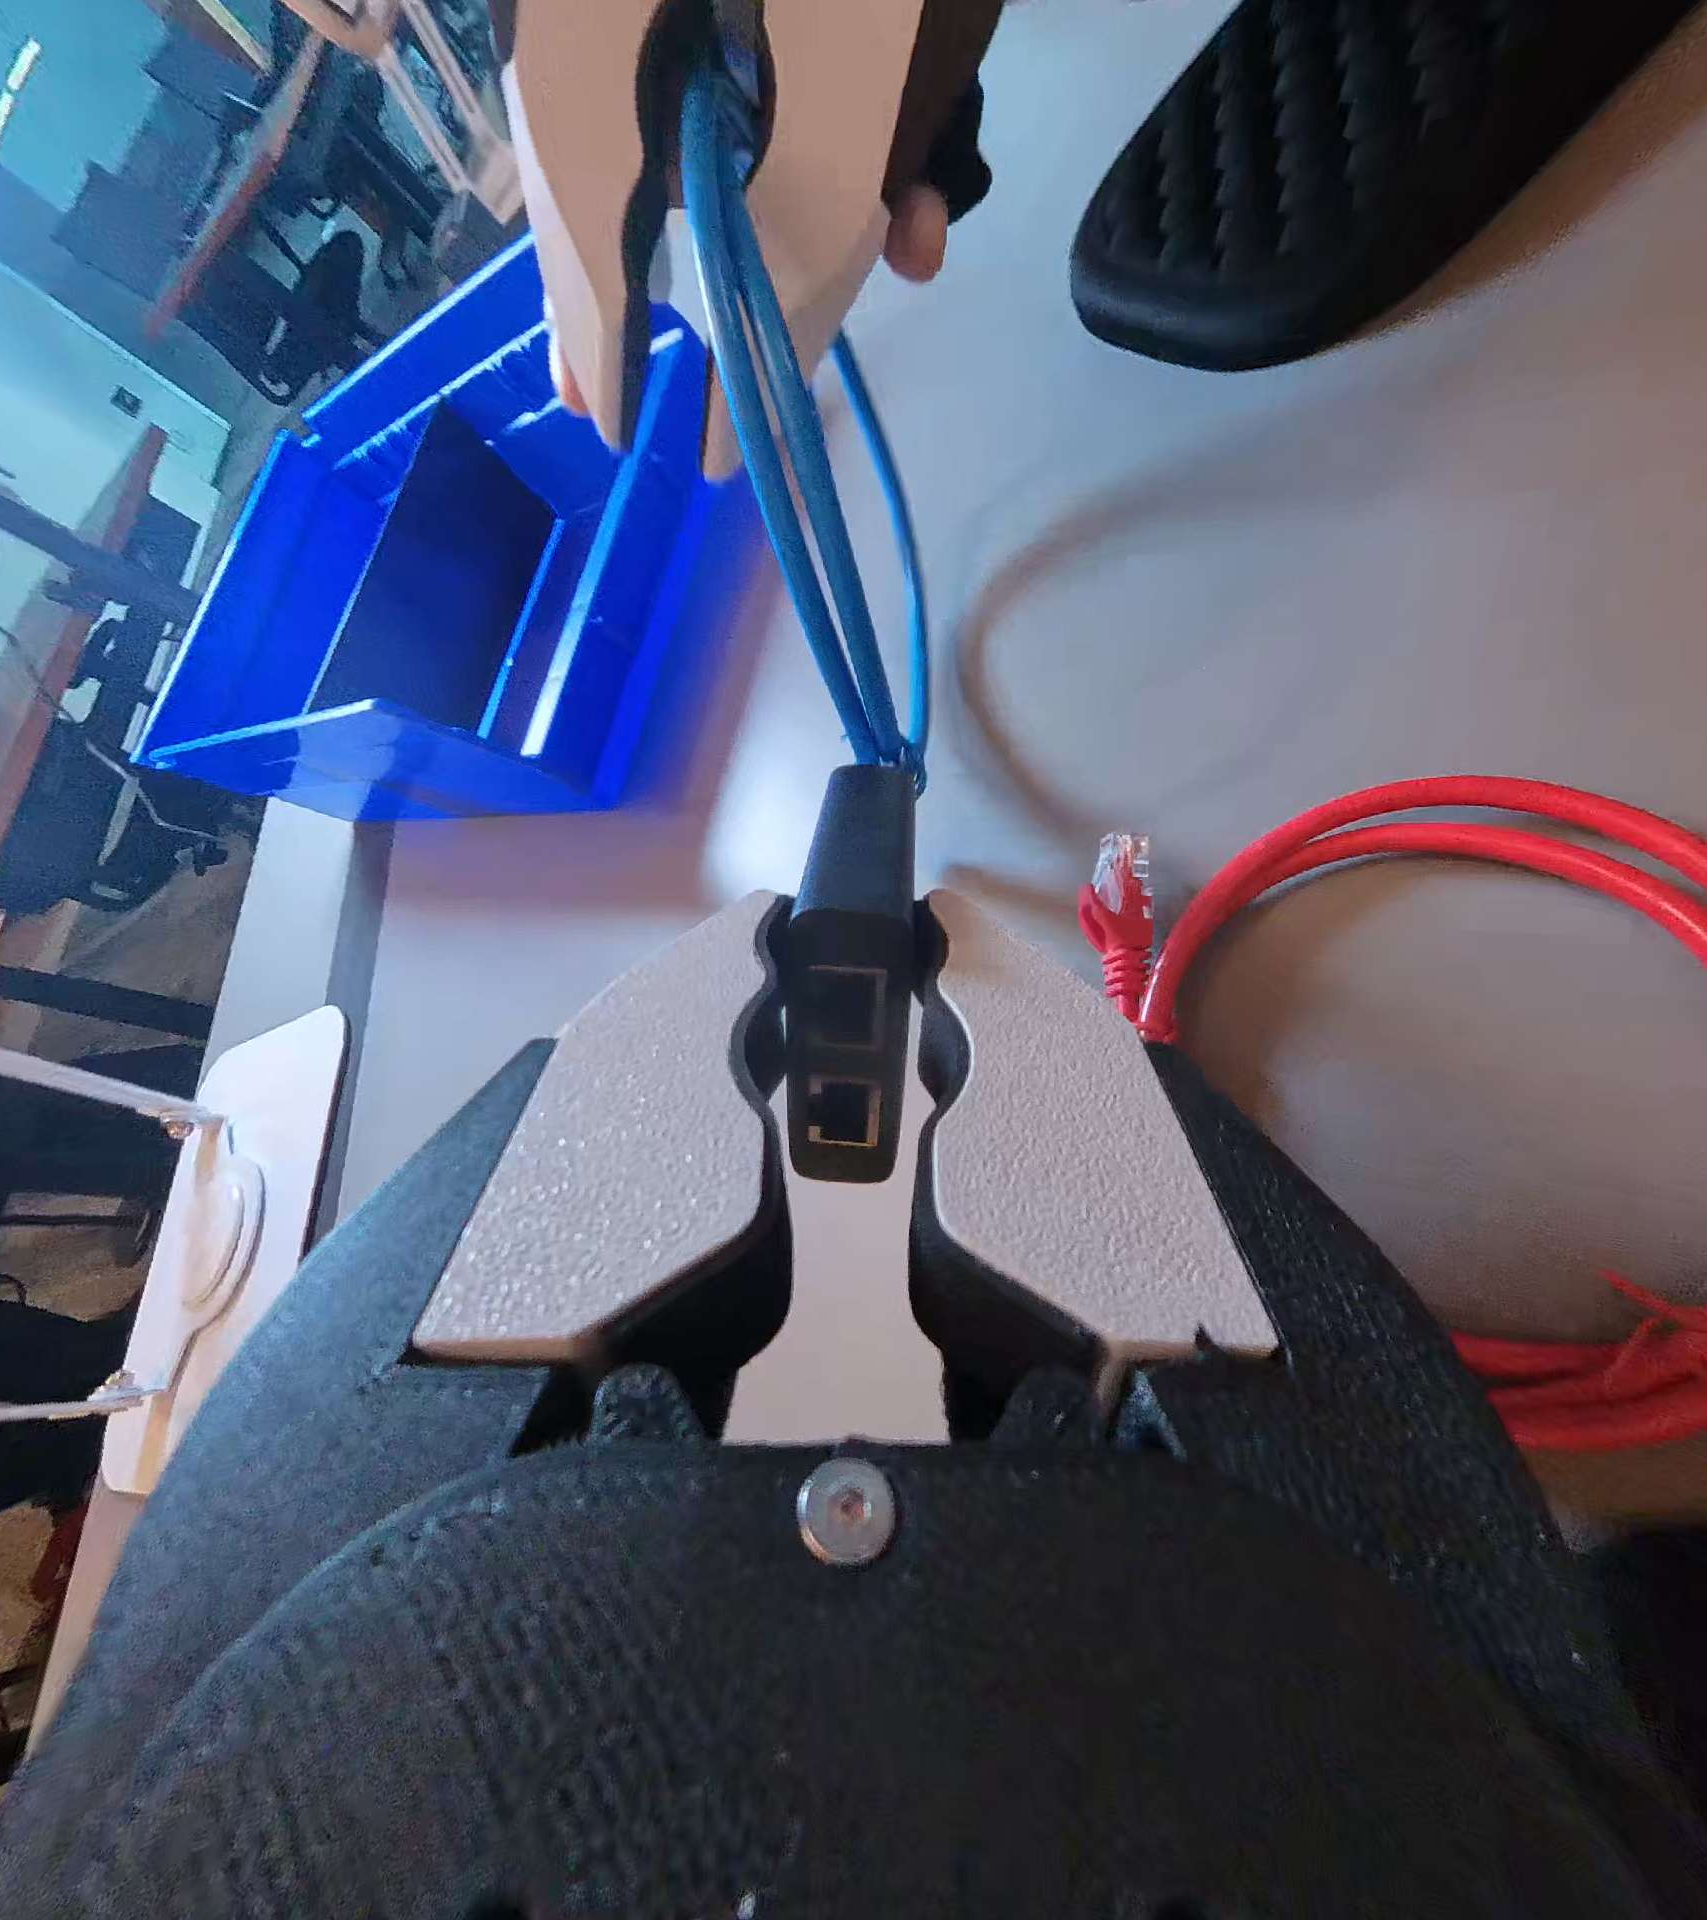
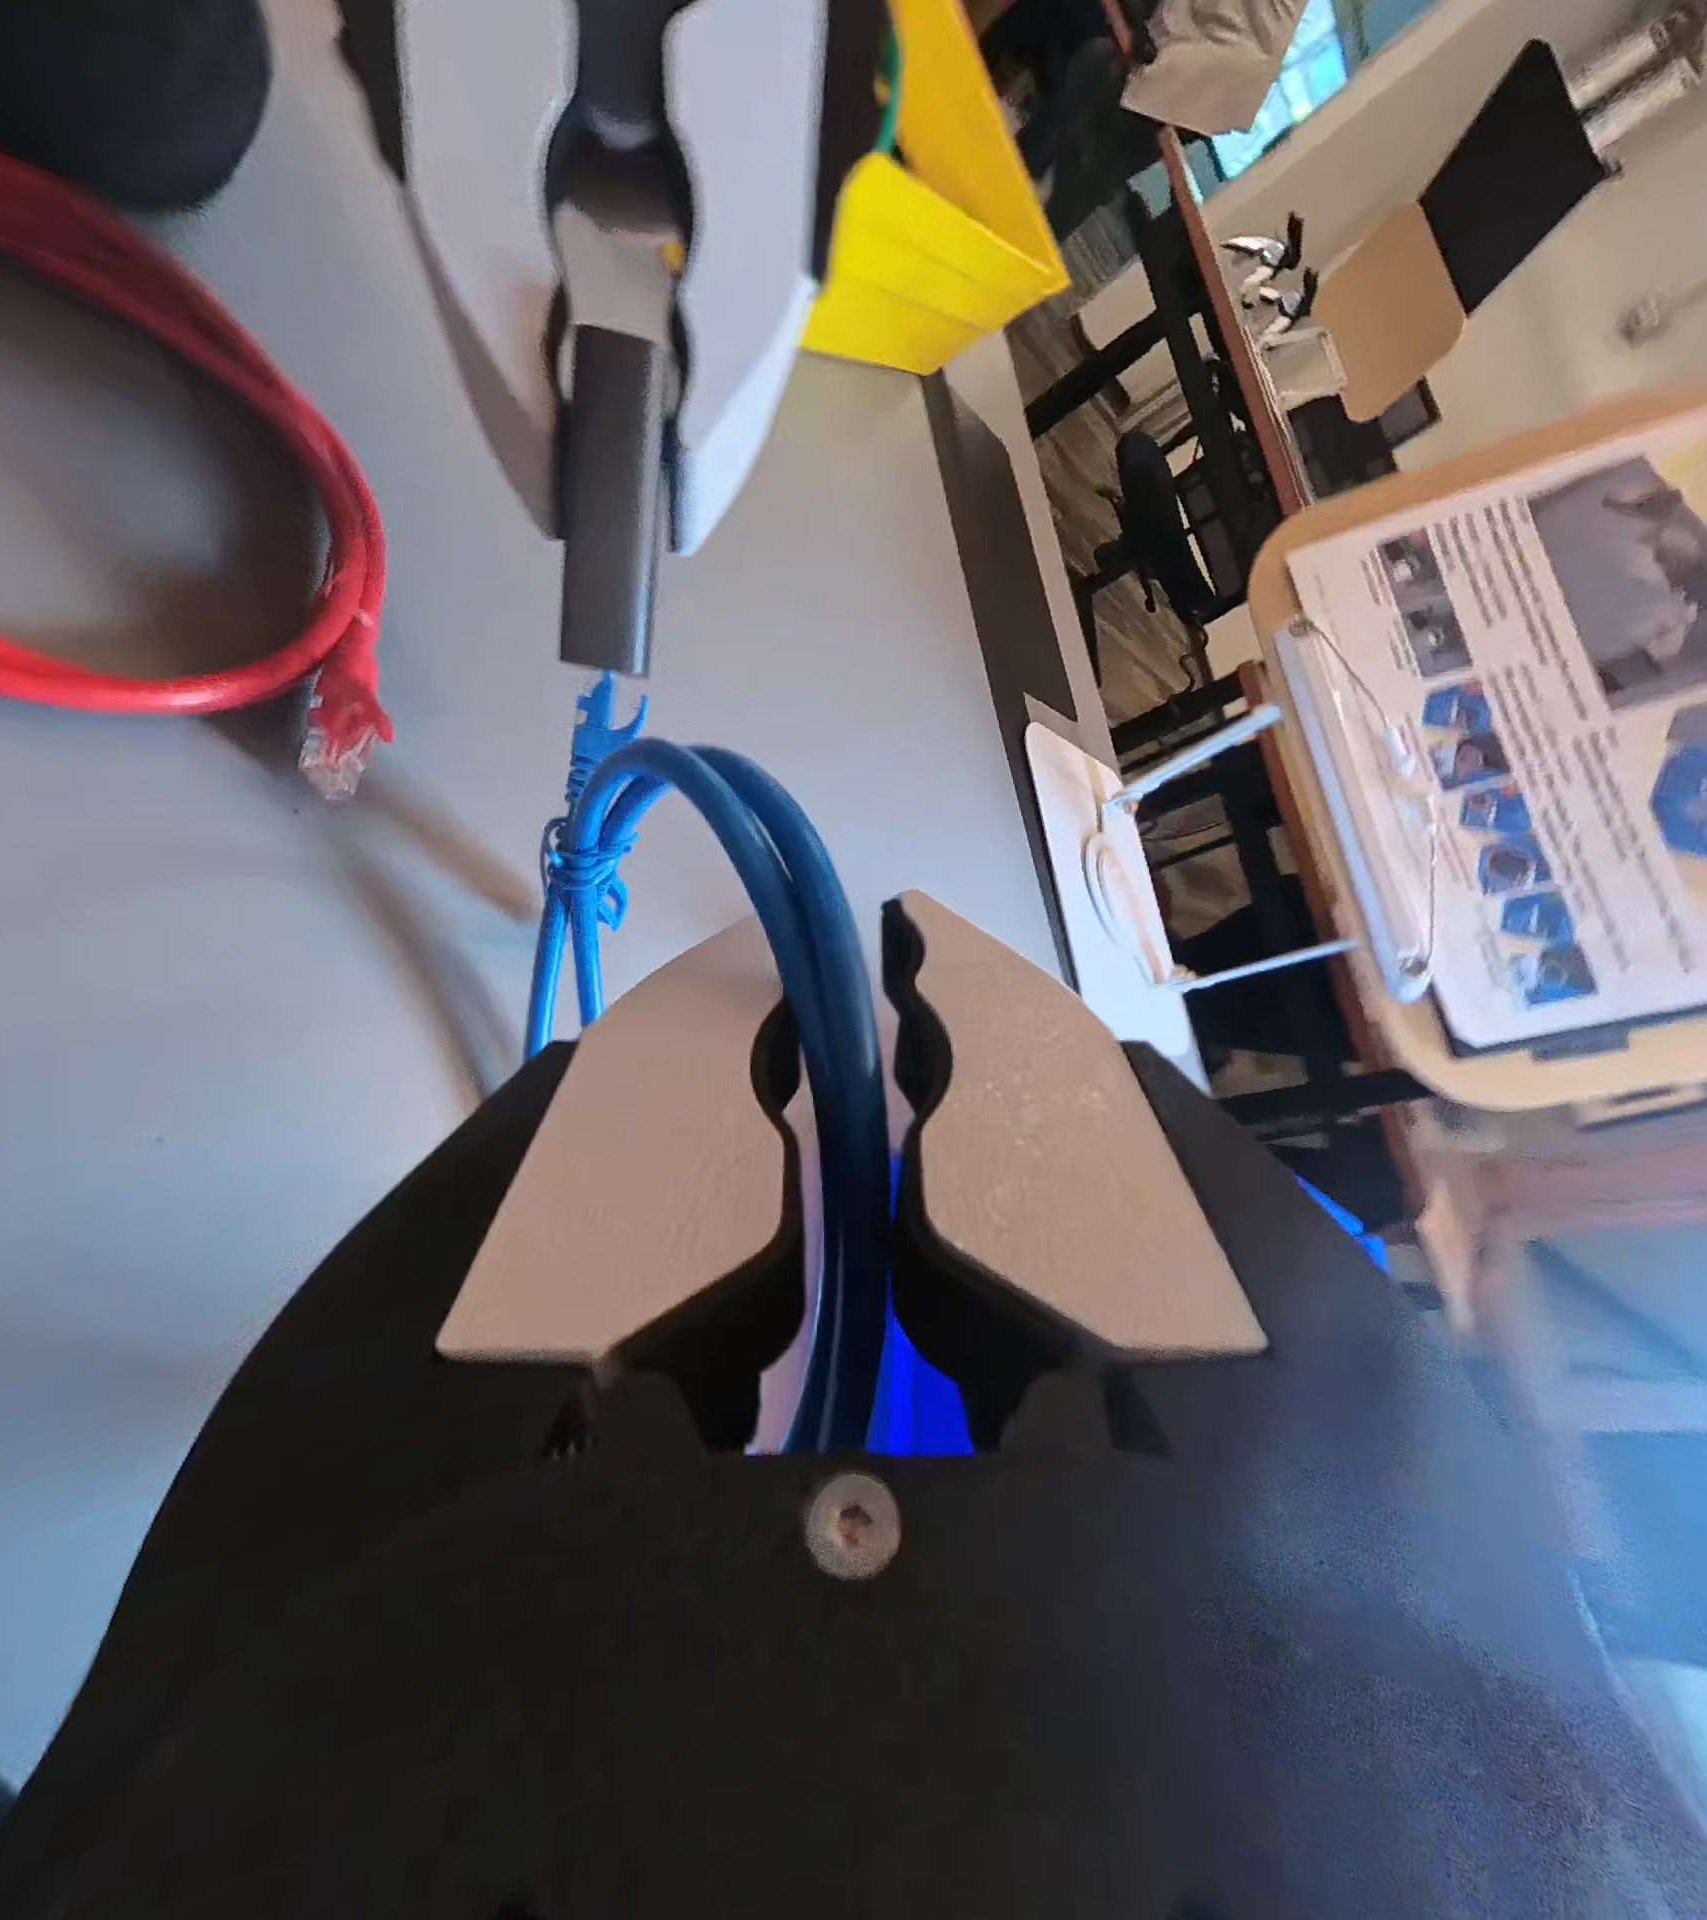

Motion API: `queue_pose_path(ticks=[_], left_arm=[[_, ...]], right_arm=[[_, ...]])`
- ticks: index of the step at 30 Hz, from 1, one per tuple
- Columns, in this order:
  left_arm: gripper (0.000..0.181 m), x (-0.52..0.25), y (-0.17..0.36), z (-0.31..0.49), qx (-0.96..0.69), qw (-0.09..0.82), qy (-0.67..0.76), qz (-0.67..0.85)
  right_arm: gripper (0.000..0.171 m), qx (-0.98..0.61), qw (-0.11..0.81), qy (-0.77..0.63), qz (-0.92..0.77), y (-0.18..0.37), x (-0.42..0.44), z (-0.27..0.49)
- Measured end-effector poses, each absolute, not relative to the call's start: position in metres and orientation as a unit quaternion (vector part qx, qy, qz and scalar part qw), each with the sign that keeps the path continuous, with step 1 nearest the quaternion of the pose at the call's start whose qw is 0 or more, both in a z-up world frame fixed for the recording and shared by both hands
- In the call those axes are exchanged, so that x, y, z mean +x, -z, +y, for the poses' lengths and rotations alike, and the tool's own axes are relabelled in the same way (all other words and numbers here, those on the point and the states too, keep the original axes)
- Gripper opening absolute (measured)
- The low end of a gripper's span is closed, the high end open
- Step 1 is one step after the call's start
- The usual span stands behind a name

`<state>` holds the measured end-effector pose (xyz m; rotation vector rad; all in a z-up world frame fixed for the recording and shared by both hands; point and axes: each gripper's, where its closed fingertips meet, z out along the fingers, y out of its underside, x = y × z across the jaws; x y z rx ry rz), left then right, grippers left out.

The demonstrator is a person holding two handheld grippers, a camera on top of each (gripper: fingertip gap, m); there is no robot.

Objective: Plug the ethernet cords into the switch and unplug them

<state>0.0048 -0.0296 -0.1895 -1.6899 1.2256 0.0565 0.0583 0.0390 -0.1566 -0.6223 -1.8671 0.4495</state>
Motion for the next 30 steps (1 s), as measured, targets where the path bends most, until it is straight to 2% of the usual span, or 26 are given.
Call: queue_pose_path(ticks=[2,4,7,9,12,14,17,20,22,25,30], left_arm=[[0.022,-0.006,0.184,-0.029,-0.702,0.519,-0.024,0.488],[0.022,-0.015,0.176,-0.030,-0.700,0.550,0.001,0.455],[0.022,-0.029,0.165,-0.029,-0.702,0.583,0.031,0.408],[0.021,-0.035,0.159,-0.025,-0.701,0.603,0.051,0.378],[0.021,-0.034,0.149,-0.021,-0.688,0.630,0.081,0.351],[0.022,-0.027,0.142,-0.020,-0.675,0.644,0.101,0.345],[0.022,-0.007,0.129,-0.026,-0.646,0.663,0.134,0.353],[0.021,0.018,0.113,-0.036,-0.610,0.680,0.163,0.373],[0.021,0.029,0.112,-0.042,-0.596,0.679,0.169,0.394],[0.021,0.026,0.117,-0.045,-0.586,0.684,0.169,0.401],[0.022,0.020,0.144,-0.041,-0.612,0.645,0.081,0.451]], right_arm=[[0.019,-0.307,0.536,-0.255,-0.744,0.139,0.066,0.052],[0.032,-0.343,0.547,-0.299,-0.702,0.117,0.080,0.069],[0.028,-0.348,0.576,-0.366,-0.642,0.081,0.103,0.074],[0.021,-0.324,0.567,-0.385,-0.652,0.078,0.107,0.055],[0.022,-0.304,0.504,-0.375,-0.716,0.113,0.089,0.013],[0.028,-0.322,0.475,-0.344,-0.743,0.148,0.066,-0.003],[0.054,-0.358,0.492,-0.282,-0.742,0.180,0.030,0.005],[0.066,-0.401,0.436,-0.334,-0.733,0.198,0.005,0.002],[0.053,-0.365,0.444,-0.387,-0.721,0.181,-0.001,-0.014],[0.016,-0.296,0.478,-0.344,-0.752,0.164,0.002,-0.029],[0.013,-0.263,0.518,-0.230,-0.780,0.173,0.008,-0.017]])
